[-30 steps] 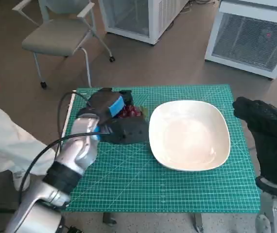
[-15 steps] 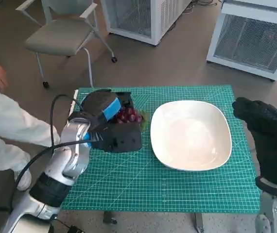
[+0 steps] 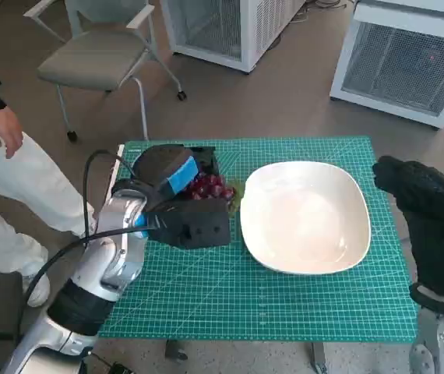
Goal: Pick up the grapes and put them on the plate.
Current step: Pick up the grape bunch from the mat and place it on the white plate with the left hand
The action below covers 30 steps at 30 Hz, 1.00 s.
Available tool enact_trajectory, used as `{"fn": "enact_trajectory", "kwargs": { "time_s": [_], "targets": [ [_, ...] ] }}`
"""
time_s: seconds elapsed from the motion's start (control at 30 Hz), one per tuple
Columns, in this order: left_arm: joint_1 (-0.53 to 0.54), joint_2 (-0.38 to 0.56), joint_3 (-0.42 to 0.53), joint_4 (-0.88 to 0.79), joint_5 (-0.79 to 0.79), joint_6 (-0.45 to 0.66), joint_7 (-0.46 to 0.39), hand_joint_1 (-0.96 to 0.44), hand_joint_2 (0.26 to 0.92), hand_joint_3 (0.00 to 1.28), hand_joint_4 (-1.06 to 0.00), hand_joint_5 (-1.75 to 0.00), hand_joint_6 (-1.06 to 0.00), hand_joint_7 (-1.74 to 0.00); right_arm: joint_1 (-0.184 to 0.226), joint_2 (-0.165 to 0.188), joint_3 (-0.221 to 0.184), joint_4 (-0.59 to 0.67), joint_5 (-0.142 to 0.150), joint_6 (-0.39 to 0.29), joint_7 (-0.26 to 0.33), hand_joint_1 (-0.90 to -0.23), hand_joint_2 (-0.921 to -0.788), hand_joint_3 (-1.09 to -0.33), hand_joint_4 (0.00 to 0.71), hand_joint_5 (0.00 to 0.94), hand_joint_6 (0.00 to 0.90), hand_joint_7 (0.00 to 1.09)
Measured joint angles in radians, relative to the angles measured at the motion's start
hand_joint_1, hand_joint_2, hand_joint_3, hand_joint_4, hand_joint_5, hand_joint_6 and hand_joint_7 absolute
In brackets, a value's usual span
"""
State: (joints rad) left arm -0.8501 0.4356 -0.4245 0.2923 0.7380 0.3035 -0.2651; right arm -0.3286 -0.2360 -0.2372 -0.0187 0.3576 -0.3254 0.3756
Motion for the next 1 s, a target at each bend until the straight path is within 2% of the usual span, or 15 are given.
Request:
{"fn": "enact_trajectory", "kwargs": {
  "time_s": [0.33,0.63,0.7,0.83,0.9,1.0],
  "targets": [
    [-0.013,-0.106,-0.046,-0.092,0.068,0.085,-0.062,0.00,0.920,0.09,-0.68,-1.27,-0.59,-1.10,0.000,0.000,0.000,0.000,-0.001,0.001,0.000,-0.642,-0.921,-0.690,0.359,0.004,-0.001,0.68],
    [-0.080,-0.203,-0.066,-0.134,0.072,0.042,-0.074,0.00,0.920,0.14,-0.60,-1.40,-0.57,-1.08,0.003,0.000,-0.001,-0.013,0.002,0.013,0.000,-0.641,-0.921,-0.693,0.356,0.003,-0.001,0.69],
    [-0.096,-0.219,-0.067,-0.134,0.071,0.024,-0.073,0.00,0.891,0.22,-0.57,-1.42,-0.55,-1.15,0.005,0.000,-0.002,-0.019,0.002,0.014,0.000,-0.641,-0.921,-0.693,0.356,0.002,-0.001,0.69],
    [-0.121,-0.252,-0.070,-0.129,0.069,-0.014,-0.064,0.00,0.763,0.51,-0.49,-1.46,-0.49,-1.37,0.013,0.000,-0.004,-0.029,0.002,0.015,-0.001,-0.637,-0.921,-0.695,0.354,0.002,-0.001,0.69],
    [-0.134,-0.272,-0.073,-0.119,0.069,-0.024,-0.061,0.00,0.737,0.56,-0.48,-1.46,-0.48,-1.40,0.017,0.000,-0.006,-0.033,0.002,0.016,-0.001,-0.635,-0.921,-0.696,0.354,0.002,-0.001,0.69],
    [-0.153,-0.301,-0.080,-0.098,0.070,-0.026,-0.061,0.00,0.736,0.56,-0.48,-1.44,-0.48,-1.41,0.021,0.000,-0.007,-0.039,0.001,0.018,-0.004,-0.633,-0.921,-0.697,0.354,0.001,-0.001,0.69]
  ]
}}
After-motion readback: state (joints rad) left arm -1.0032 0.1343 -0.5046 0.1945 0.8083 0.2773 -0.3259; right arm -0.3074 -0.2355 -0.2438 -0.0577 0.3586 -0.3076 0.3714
